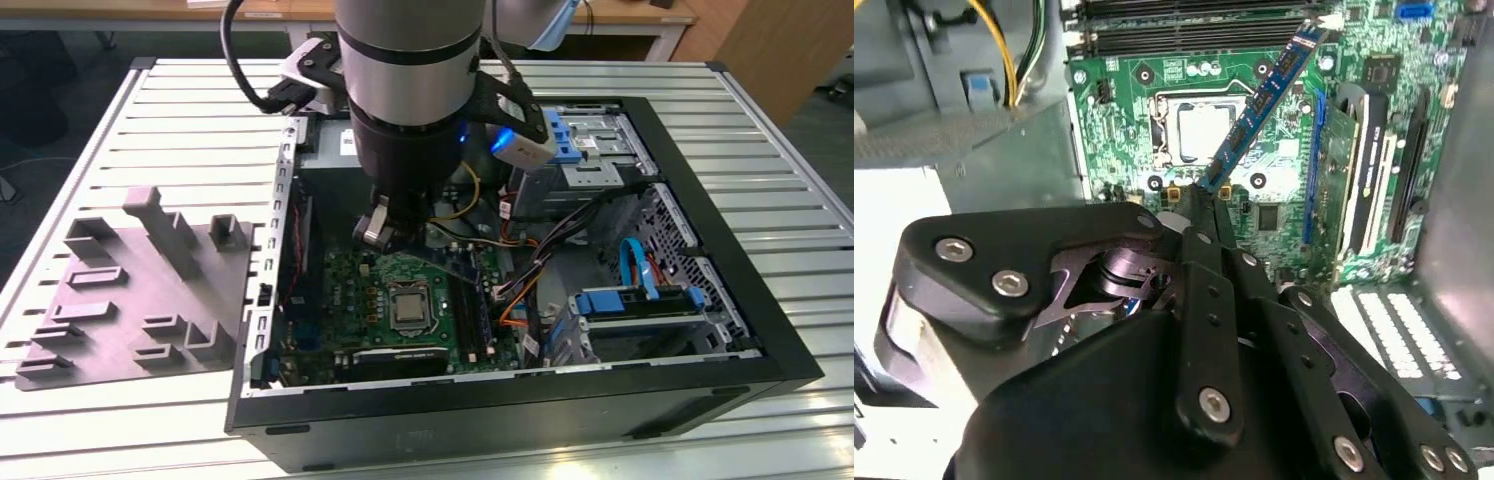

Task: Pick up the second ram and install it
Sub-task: 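Insert the second ram into the second slot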

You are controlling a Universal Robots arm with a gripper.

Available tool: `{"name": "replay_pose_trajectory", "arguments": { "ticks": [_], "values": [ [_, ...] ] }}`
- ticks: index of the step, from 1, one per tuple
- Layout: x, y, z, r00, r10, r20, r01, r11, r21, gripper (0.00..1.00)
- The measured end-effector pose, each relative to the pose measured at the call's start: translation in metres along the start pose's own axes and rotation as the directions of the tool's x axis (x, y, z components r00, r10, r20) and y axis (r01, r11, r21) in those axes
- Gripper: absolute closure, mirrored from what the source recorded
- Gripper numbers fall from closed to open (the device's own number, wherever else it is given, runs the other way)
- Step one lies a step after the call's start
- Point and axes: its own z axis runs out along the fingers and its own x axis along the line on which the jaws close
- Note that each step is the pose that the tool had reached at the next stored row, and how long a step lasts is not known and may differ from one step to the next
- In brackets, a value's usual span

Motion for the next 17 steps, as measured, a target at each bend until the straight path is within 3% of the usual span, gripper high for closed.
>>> {"name": "replay_pose_trajectory", "arguments": {
  "ticks": [4, 9, 13, 17],
  "values": [
    [0.0000, 0.0000, 0.0002, 0.9974, 0.073, 0.0024, -0.073, 0.9973, 0.0070, 0.89],
    [0.0000, 0.0000, 0.0004, 0.9869, 0.161, 0.0060, -0.161, 0.9868, 0.0154, 0.89],
    [0.0000, 0.0000, 0.0006, 0.9724, 0.233, 0.0095, -0.233, 0.9722, 0.0219, 0.89],
    [0.0001, 0.0000, 0.0008, 0.9529, 0.303, 0.0134, -0.303, 0.9525, 0.0282, 0.89]
  ]
}}
